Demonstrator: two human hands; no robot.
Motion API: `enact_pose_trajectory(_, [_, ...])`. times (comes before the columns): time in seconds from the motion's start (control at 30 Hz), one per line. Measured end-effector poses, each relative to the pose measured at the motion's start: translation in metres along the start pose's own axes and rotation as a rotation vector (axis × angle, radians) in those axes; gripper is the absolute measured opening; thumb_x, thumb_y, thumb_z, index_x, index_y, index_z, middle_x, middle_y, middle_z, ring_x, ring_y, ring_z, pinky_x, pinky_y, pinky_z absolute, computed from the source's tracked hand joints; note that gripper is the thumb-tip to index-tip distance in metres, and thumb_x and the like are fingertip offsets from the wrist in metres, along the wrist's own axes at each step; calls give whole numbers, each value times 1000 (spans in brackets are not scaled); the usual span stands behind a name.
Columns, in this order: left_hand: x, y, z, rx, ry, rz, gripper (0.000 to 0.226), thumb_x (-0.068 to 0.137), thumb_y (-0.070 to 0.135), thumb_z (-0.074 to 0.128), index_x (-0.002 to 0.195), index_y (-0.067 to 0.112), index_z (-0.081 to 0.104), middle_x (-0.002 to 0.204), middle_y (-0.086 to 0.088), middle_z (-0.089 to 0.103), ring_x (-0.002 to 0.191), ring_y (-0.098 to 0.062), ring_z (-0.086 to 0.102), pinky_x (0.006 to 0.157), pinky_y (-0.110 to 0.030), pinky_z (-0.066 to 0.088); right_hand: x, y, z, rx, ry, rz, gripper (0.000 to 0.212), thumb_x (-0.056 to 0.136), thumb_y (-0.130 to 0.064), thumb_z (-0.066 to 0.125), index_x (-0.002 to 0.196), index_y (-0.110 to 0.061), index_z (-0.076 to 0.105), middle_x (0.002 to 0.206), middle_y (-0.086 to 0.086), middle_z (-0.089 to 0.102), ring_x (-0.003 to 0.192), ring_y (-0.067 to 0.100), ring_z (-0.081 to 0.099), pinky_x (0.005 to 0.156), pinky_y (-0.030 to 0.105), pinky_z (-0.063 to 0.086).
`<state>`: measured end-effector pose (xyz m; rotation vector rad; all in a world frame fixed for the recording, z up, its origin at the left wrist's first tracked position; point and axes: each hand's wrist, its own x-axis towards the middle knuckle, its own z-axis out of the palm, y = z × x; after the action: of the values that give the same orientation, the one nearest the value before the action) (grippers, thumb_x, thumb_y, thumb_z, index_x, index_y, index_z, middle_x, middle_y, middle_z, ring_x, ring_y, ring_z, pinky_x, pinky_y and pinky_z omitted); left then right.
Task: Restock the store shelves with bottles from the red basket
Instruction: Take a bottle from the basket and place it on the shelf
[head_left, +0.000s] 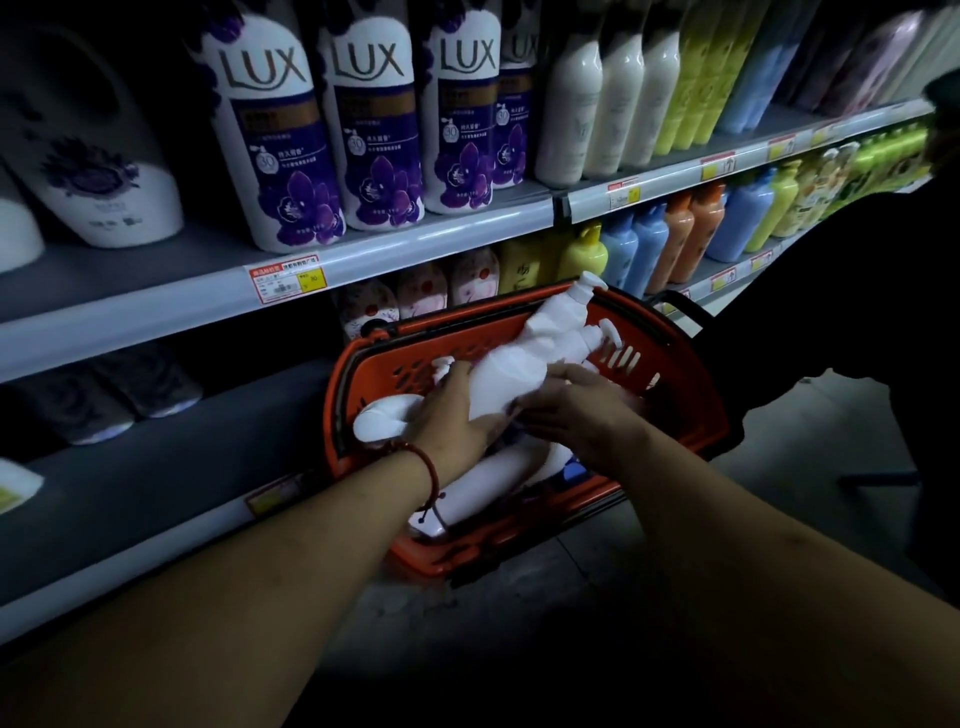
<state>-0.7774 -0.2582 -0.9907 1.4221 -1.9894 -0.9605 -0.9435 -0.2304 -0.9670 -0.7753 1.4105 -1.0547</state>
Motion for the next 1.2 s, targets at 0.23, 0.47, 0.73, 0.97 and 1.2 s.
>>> enact_pose_trajectory(0.23, [-11,28,-51,-869,17,-202,66,64,27,87,119,5,59,114,-19,70,105,-36,68,94,-56,52,-27,-19,37,-62,-105,-92,27,86,-36,68,112,-28,70,114,9,72,100,30,62,86,42,47])
enact_pose_trajectory(0.47, [-17,3,-90,-1034,-16,-236,35,78,15,74,111,9,64,105,-15,74,93,-27,72,81,-42,59,-28,-28,80,5,-145,-116,25,91,-20,66,116,-22,67,107,6,74,97,25,70,72,38,56])
enact_pose_trajectory(0.73, [-34,-3,-144,-1018,85,-217,37,87,3,66,122,-2,59,115,-18,70,99,-25,68,87,-36,58,-31,-59,120,-54,-403,-100,31,95,-20,61,125,-21,59,118,16,68,101,32,66,85,58,54])
enact_pose_trajectory(0.97, [-76,6,-187,-1018,110,-117,37,87,6,66,122,-3,58,114,-18,70,98,-25,70,85,-35,59,-69,-66,162,-49,-459,-274,36,85,-1,69,119,-9,61,114,19,70,104,35,67,82,50,56])
enact_pose_trajectory(1.2, [-117,27,-270,-882,-4,-114,47,89,9,67,133,19,54,124,-5,68,113,-24,66,96,-45,53,-108,-113,206,-37,-434,-399,47,81,0,73,124,-7,56,115,18,70,106,37,67,81,51,58])
